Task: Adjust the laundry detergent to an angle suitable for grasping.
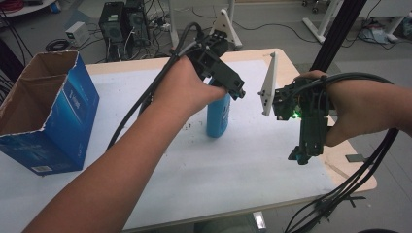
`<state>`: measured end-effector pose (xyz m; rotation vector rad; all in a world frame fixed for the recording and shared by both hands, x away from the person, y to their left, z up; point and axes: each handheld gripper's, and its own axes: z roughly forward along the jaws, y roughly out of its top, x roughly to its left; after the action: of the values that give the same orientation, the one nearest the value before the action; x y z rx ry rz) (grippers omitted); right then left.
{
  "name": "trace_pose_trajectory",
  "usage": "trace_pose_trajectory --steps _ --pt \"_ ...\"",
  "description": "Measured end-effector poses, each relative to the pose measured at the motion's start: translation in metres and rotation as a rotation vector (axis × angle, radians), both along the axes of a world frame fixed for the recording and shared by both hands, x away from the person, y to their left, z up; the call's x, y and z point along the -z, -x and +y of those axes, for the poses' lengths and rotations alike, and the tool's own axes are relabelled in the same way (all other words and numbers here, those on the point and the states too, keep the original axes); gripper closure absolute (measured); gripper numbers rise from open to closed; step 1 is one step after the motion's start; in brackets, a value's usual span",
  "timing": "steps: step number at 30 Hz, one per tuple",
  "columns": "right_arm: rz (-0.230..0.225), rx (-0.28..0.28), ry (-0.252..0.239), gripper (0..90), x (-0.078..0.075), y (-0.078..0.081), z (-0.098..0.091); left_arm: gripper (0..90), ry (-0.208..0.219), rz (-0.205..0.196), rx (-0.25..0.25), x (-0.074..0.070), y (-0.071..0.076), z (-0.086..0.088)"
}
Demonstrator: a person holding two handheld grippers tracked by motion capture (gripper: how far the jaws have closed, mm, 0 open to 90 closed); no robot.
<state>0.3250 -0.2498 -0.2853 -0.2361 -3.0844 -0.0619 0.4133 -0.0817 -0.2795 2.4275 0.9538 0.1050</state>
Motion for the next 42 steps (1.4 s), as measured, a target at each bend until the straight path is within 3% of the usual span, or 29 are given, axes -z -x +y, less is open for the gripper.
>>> trace_pose_trajectory --steps 29,37,42 --pt "0.006 0.014 -0.004 1.4 0.002 0.000 -0.007 2.3 -0.113 -0.025 -0.073 0.028 -0.020 -0.023" --pt "0.007 0.016 -0.004 1.4 0.004 0.000 -0.008 12.0 -0.124 -0.028 -0.076 0.028 -0.019 -0.025" --pt "0.008 0.016 0.000 1.4 0.004 0.000 -0.006 12.7 -0.128 -0.029 -0.078 0.028 -0.019 -0.026"
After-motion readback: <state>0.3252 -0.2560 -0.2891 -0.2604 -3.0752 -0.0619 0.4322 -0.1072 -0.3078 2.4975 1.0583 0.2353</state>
